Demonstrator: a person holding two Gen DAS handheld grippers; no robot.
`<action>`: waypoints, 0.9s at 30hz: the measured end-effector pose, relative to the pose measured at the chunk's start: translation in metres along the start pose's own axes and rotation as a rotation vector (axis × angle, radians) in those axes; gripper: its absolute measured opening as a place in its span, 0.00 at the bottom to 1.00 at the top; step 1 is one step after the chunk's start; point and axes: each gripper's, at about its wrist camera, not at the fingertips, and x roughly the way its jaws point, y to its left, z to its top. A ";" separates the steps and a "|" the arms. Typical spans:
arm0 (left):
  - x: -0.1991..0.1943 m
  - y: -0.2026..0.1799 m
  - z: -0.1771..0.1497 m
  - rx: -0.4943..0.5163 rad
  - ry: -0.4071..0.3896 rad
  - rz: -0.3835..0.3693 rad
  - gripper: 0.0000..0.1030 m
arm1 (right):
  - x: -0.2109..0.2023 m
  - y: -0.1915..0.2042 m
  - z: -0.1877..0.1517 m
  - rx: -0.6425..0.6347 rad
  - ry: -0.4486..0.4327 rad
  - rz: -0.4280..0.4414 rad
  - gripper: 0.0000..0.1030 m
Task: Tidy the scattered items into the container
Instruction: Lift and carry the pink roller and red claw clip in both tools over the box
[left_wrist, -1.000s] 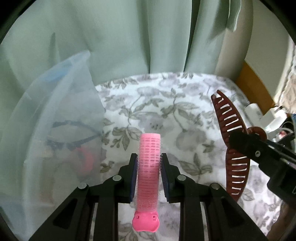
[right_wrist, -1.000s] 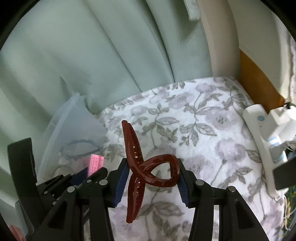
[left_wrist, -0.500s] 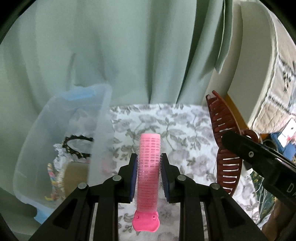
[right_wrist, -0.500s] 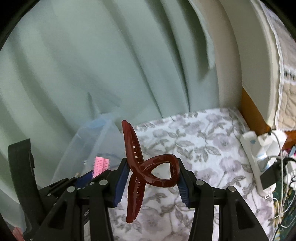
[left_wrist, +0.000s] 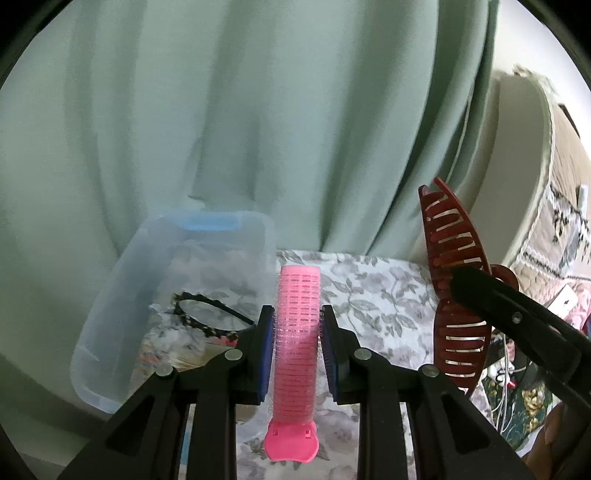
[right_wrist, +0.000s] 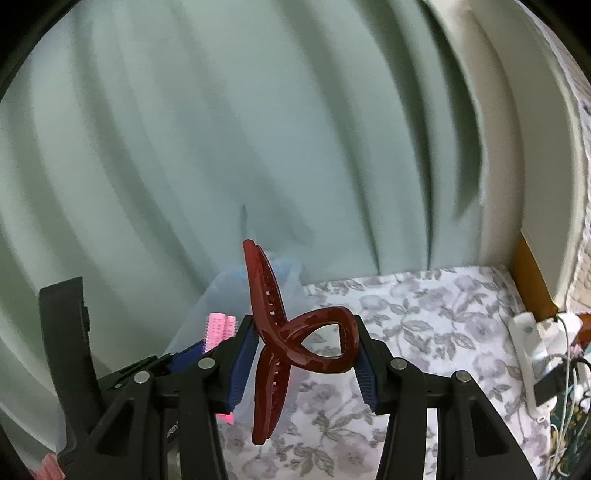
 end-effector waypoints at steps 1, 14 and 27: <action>-0.002 0.005 0.001 -0.007 -0.005 0.002 0.24 | 0.000 0.005 0.001 -0.006 -0.001 0.006 0.51; -0.012 0.070 0.003 -0.124 -0.032 0.053 0.24 | 0.025 0.056 0.003 -0.084 0.044 0.061 0.51; 0.002 0.116 0.002 -0.208 -0.012 0.080 0.24 | 0.069 0.086 -0.005 -0.139 0.149 0.078 0.51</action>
